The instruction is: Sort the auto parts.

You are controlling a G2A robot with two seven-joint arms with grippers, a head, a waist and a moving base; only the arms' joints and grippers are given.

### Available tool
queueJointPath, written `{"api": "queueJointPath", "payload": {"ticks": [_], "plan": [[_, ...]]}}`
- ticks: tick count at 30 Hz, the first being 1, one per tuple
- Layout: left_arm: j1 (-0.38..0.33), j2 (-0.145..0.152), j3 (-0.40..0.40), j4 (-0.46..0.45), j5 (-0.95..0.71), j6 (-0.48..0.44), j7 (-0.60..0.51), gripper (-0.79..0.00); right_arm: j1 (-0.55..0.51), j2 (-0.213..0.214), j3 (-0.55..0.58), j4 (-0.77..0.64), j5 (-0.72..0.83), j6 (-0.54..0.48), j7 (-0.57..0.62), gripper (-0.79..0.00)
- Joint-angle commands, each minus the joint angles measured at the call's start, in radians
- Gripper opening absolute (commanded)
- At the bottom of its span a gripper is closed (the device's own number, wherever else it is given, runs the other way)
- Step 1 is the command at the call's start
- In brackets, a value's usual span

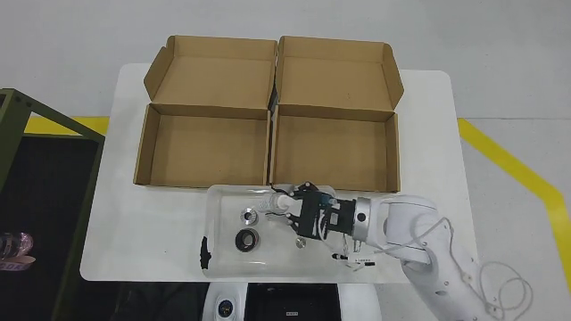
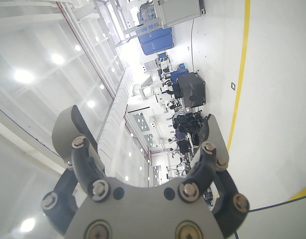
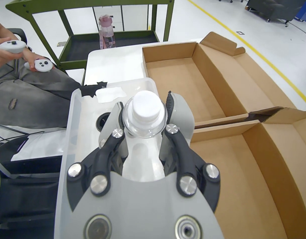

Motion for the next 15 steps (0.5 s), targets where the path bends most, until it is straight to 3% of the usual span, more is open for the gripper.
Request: {"api": "queueJointPath", "payload": {"ticks": [1, 15], "plan": [[0.000, 0.000, 0.000, 0.000, 0.000, 0.000, 0.000, 0.000, 0.013, -0.001, 0.005, 0.004, 0.014, 0.014, -0.010, -0.785], [0.000, 0.000, 0.000, 0.000, 0.000, 0.000, 0.000, 0.000, 0.084, -0.001, 0.033, 0.086, 0.051, 0.084, -0.040, -0.785]]}}
